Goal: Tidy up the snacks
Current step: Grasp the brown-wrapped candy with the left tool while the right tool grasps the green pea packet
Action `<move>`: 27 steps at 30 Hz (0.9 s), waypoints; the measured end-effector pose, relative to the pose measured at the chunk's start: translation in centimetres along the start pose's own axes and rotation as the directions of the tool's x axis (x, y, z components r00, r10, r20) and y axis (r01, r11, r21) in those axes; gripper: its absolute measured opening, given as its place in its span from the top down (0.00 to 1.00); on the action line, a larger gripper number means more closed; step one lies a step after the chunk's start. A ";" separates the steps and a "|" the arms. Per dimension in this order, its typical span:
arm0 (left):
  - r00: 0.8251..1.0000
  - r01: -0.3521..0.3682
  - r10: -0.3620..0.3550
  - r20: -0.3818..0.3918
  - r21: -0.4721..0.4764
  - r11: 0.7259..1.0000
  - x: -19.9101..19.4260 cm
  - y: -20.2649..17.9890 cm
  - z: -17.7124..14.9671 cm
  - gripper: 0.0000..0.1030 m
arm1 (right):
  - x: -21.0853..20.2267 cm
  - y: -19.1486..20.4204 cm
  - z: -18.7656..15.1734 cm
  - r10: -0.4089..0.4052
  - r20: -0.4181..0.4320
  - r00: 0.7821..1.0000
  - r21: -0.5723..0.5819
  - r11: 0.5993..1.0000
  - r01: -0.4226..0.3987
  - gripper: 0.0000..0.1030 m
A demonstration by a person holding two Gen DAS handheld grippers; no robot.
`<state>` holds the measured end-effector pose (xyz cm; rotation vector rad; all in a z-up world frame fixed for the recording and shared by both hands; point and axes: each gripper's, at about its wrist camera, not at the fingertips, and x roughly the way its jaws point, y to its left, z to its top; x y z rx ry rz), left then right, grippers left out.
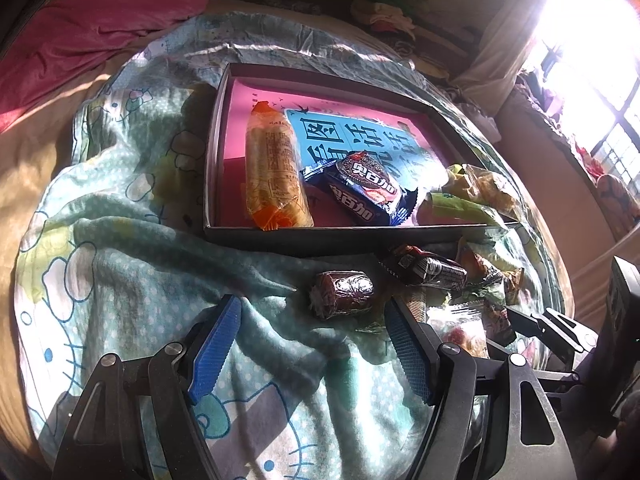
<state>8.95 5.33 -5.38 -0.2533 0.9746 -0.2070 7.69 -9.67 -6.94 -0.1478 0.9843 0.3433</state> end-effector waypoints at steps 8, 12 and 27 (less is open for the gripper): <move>1.000 -0.007 0.007 0.014 0.026 1.000 0.7 -0.4 0.4 0.41 | -0.5 -0.5 0.0 0.047 0.021 0.999 0.027 0.998 -0.048 0.58; 1.000 0.003 -0.003 0.014 0.028 1.000 1.2 -0.8 0.6 0.43 | -1.0 -1.2 0.0 0.056 0.038 0.998 0.059 0.997 -0.058 0.58; 1.000 0.026 -0.026 0.014 0.050 0.998 0.8 -1.2 0.7 0.65 | -4.0 -4.4 0.0 0.068 0.129 0.989 0.201 0.975 -0.093 0.58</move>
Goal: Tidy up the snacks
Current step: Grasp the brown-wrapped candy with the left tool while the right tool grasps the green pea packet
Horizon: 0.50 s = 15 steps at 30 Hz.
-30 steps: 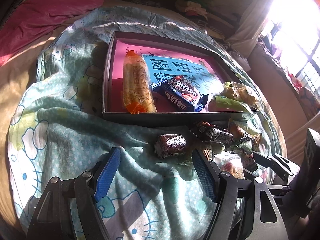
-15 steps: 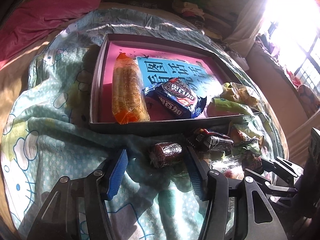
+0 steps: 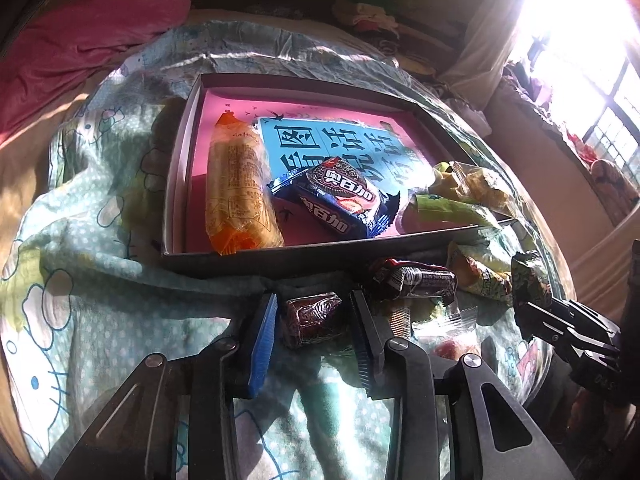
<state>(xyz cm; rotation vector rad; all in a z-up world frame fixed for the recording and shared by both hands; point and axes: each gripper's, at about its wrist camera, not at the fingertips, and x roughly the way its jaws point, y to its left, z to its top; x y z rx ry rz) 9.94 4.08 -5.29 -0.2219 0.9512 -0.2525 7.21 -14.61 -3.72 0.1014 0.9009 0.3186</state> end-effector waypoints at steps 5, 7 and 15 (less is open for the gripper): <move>0.997 0.076 -0.075 0.021 -0.052 0.996 -1.1 0.9 0.2 0.65 | -0.5 -1.1 0.4 -0.008 0.022 1.000 0.041 0.999 0.007 0.58; 0.995 0.099 -0.096 0.037 -0.061 0.993 -1.7 1.1 0.4 0.65 | -0.5 -1.2 0.5 -0.016 0.023 1.000 0.039 0.999 0.015 0.58; 0.987 0.117 -0.109 0.117 -0.065 0.991 -3.6 1.8 1.1 0.65 | -0.9 -0.8 0.9 -0.029 0.048 0.998 0.019 0.999 0.028 0.58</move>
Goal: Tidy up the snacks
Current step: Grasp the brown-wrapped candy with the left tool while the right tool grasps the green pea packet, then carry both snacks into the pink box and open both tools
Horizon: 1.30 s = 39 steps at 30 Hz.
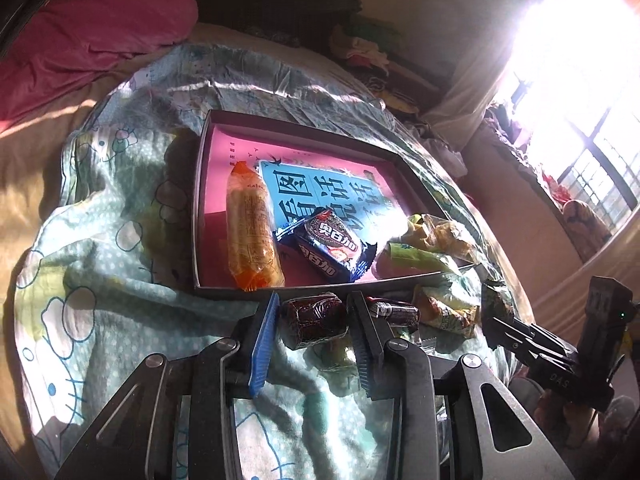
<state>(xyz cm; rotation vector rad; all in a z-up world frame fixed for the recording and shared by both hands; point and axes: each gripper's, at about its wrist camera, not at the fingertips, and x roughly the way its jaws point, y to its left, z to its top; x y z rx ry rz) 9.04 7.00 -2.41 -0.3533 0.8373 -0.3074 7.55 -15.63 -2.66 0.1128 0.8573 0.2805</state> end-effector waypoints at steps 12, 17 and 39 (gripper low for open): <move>0.996 -0.055 0.054 0.068 0.008 0.998 -0.7 0.8 1.6 0.65 | -0.3 0.2 1.3 -0.022 0.041 0.999 -0.024 0.999 0.023 0.58; 0.994 -0.060 0.056 0.096 0.031 0.998 -0.2 0.3 2.3 0.65 | -0.3 0.0 2.3 -0.030 0.066 0.997 -0.018 0.999 0.031 0.58; 0.995 -0.090 0.083 0.057 0.115 0.989 4.0 -0.8 2.6 0.65 | 3.4 -0.9 2.5 -0.018 -0.043 0.999 -0.007 1.000 0.018 0.64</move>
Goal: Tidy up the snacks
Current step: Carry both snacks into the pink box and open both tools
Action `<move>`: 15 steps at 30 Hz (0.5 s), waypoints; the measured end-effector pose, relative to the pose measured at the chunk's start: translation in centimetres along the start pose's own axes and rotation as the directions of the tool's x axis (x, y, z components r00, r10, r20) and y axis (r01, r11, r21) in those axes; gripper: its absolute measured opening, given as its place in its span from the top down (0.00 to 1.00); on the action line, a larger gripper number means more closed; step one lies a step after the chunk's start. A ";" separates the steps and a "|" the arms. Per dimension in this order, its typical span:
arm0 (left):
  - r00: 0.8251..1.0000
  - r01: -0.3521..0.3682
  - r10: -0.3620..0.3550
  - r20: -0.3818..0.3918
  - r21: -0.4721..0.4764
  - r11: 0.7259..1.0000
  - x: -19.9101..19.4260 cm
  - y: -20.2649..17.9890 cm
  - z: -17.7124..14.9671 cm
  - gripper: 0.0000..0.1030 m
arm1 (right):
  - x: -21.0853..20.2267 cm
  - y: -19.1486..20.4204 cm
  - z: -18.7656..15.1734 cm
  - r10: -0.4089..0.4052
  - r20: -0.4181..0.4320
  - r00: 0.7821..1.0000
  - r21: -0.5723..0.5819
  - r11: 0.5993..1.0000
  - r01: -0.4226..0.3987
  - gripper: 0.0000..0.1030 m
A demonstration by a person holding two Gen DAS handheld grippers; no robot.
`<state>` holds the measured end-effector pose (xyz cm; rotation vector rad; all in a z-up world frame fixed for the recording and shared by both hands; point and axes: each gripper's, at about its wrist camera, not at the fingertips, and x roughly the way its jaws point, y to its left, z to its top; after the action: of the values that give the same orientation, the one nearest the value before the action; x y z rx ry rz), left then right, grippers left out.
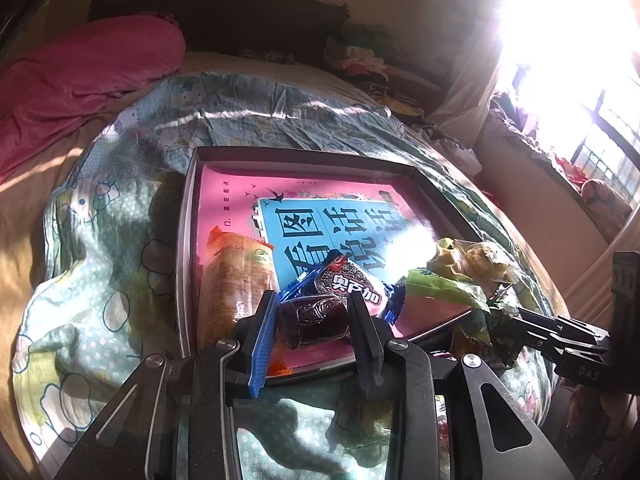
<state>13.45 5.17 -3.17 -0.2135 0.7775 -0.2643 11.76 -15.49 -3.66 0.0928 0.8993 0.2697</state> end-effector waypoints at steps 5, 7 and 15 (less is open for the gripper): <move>1.000 0.001 -0.001 -0.019 -0.010 1.000 0.6 0.2 -0.1 0.65 | 0.8 0.3 -0.1 0.013 -0.007 1.000 -0.020 1.000 -0.013 0.66; 1.000 -0.001 0.001 -0.024 -0.009 1.000 0.8 0.3 -0.1 0.65 | 0.5 0.5 0.0 0.013 0.003 1.000 -0.031 0.999 -0.013 0.69; 0.999 -0.001 0.000 -0.036 -0.014 1.000 1.4 0.4 -0.1 0.65 | -1.6 1.0 2.6 0.042 0.104 0.994 -0.022 0.999 -0.040 0.73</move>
<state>14.35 5.08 -4.26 -0.2222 0.8154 -0.2632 12.67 -14.87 -0.68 0.1061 0.7913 0.3092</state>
